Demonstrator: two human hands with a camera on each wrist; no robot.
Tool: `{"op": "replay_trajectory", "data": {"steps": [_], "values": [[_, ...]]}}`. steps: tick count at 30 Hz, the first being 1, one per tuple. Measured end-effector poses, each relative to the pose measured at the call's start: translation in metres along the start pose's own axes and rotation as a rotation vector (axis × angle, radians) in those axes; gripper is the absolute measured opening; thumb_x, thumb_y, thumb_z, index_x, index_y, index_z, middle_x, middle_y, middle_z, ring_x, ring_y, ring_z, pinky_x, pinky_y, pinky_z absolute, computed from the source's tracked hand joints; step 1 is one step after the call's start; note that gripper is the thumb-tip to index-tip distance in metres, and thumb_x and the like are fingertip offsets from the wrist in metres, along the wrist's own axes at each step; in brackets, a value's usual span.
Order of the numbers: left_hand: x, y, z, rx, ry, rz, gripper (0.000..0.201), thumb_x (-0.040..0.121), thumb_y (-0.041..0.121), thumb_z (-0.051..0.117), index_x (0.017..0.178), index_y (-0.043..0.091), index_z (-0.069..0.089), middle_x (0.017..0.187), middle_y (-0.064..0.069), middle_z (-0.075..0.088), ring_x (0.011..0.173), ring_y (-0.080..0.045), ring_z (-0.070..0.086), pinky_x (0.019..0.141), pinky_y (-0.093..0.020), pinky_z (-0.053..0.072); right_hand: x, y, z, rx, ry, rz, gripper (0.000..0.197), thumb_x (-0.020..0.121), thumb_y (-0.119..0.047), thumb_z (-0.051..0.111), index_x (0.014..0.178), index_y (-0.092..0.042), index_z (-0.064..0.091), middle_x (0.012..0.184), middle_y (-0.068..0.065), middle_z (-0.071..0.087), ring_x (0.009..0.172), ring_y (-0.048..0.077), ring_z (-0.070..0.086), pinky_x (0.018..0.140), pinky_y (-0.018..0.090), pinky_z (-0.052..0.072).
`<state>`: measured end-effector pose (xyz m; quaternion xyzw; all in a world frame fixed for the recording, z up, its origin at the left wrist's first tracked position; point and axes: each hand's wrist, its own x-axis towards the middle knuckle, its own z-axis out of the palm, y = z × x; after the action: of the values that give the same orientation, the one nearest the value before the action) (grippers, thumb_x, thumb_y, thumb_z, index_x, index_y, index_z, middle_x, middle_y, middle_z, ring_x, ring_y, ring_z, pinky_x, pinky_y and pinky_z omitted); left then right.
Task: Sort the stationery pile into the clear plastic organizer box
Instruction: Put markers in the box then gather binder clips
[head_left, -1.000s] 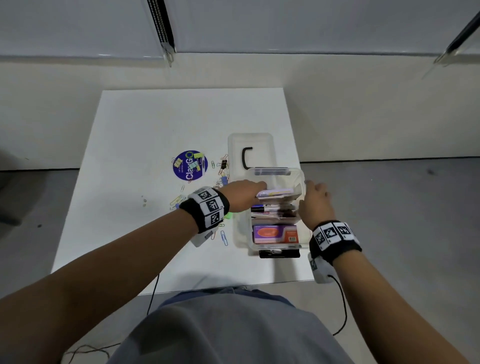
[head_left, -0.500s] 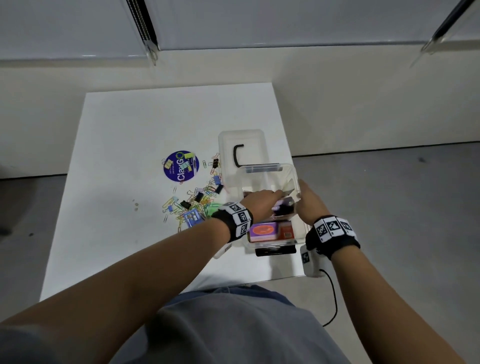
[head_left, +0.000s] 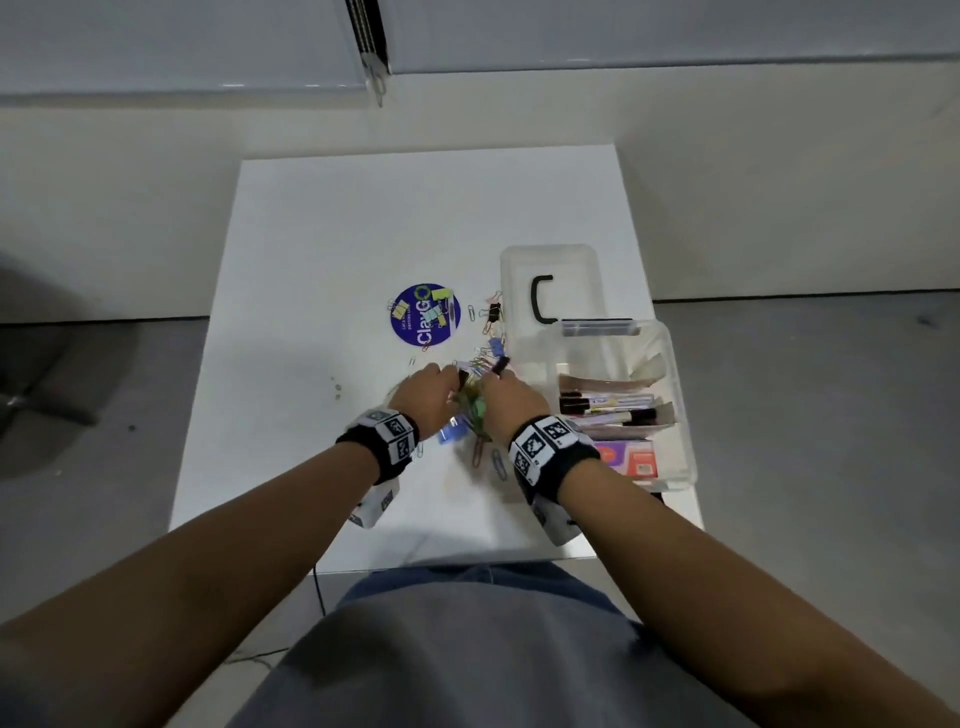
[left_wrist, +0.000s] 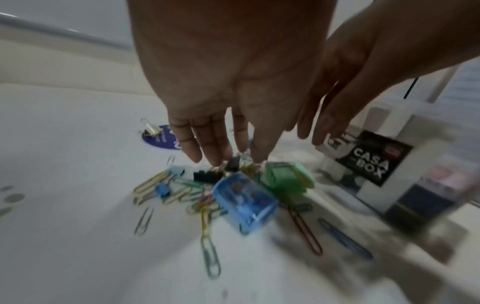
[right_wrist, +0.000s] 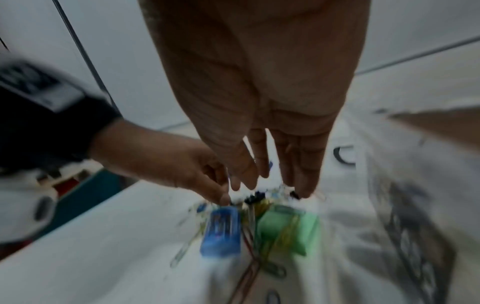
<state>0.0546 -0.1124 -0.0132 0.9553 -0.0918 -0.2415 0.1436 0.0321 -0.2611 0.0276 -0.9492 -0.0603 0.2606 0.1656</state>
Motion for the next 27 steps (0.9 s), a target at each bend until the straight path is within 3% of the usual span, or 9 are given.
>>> {"op": "replay_trajectory", "data": {"steps": [4,10,13,16,19,21,24,26,27], "values": [[-0.009,-0.012,0.029,0.076,-0.027,0.005,0.068,0.074,0.044,0.071,0.127,0.013,0.044,0.115,-0.015,0.055,0.104,-0.036,0.056,0.086,-0.041,0.045,0.019,-0.001,0.035,-0.1,-0.045,0.157,0.037,0.094,-0.016,0.043,0.13,-0.008,0.044,0.13,0.018,0.046,0.116,0.039,0.052,0.095,0.046,0.044],[-0.009,-0.017,0.037,0.147,0.002,0.06,0.06,0.074,0.033,0.069,0.126,0.014,0.045,0.118,-0.01,0.054,0.107,-0.03,0.056,0.086,-0.038,0.042,0.024,0.005,0.051,-0.095,-0.013,0.202,0.049,0.087,-0.013,0.056,0.132,-0.01,0.038,0.129,0.018,0.044,0.112,0.038,0.053,0.086,0.044,0.047],[-0.007,-0.023,0.031,0.009,-0.013,0.046,0.061,0.077,0.028,0.068,0.131,0.016,0.042,0.119,-0.013,0.049,0.098,-0.034,0.059,0.077,-0.037,0.047,0.028,0.007,0.048,0.137,-0.02,0.246,0.065,0.089,-0.016,0.056,0.145,-0.012,0.024,0.129,0.02,0.046,0.115,0.039,0.055,0.089,0.043,0.047],[-0.005,-0.028,0.024,-0.117,-0.03,0.037,0.058,0.083,0.03,0.065,0.134,0.017,0.041,0.12,-0.013,0.044,0.096,-0.034,0.06,0.074,-0.034,0.047,0.027,0.004,0.037,0.425,-0.028,0.25,0.089,0.09,-0.025,0.06,0.153,-0.015,-0.002,0.116,0.022,0.059,0.105,0.038,0.062,0.08,0.036,0.046],[-0.007,-0.031,0.018,-0.193,-0.005,0.028,0.056,0.084,0.031,0.066,0.133,0.017,0.042,0.119,-0.012,0.046,0.1,-0.032,0.059,0.079,-0.034,0.047,0.025,0.004,0.03,0.56,0.026,0.339,0.066,0.096,-0.023,0.05,0.149,-0.012,0.013,0.117,0.025,0.062,0.105,0.04,0.062,0.083,0.036,0.044],[-0.01,-0.028,0.012,-0.254,0.025,0.011,0.052,0.086,0.034,0.065,0.129,0.015,0.044,0.117,-0.011,0.05,0.102,-0.029,0.057,0.082,-0.035,0.046,0.025,0.006,0.025,0.633,-0.043,0.365,0.051,0.098,-0.025,0.044,0.141,-0.01,0.023,0.119,0.025,0.058,0.107,0.04,0.059,0.082,0.035,0.042],[-0.013,-0.017,-0.003,-0.412,0.013,-0.017,0.049,0.088,0.043,0.062,0.125,0.014,0.05,0.117,-0.009,0.059,0.103,-0.025,0.06,0.085,-0.036,0.046,0.018,0.01,0.011,0.703,-0.092,0.275,0.043,0.096,-0.03,0.044,0.133,-0.014,0.03,0.107,0.016,0.061,0.096,0.036,0.064,0.085,0.042,0.052],[-0.017,-0.006,-0.015,-0.492,0.009,-0.006,0.047,0.088,0.047,0.06,0.125,0.019,0.054,0.118,-0.005,0.064,0.104,-0.02,0.063,0.083,-0.031,0.046,0.007,0.014,-0.004,0.728,-0.017,0.208,0.036,0.092,-0.026,0.049,0.124,-0.016,0.035,0.101,0.018,0.066,0.089,0.038,0.068,0.082,0.052,0.056],[-0.019,0.001,-0.021,-0.52,0.017,0.009,0.046,0.088,0.048,0.06,0.125,0.021,0.054,0.118,-0.003,0.065,0.103,-0.019,0.064,0.082,-0.029,0.046,0.0,0.018,-0.013,0.726,0.025,0.186,0.033,0.092,-0.021,0.05,0.122,-0.015,0.037,0.098,0.018,0.067,0.084,0.038,0.069,0.079,0.052,0.057]]}}
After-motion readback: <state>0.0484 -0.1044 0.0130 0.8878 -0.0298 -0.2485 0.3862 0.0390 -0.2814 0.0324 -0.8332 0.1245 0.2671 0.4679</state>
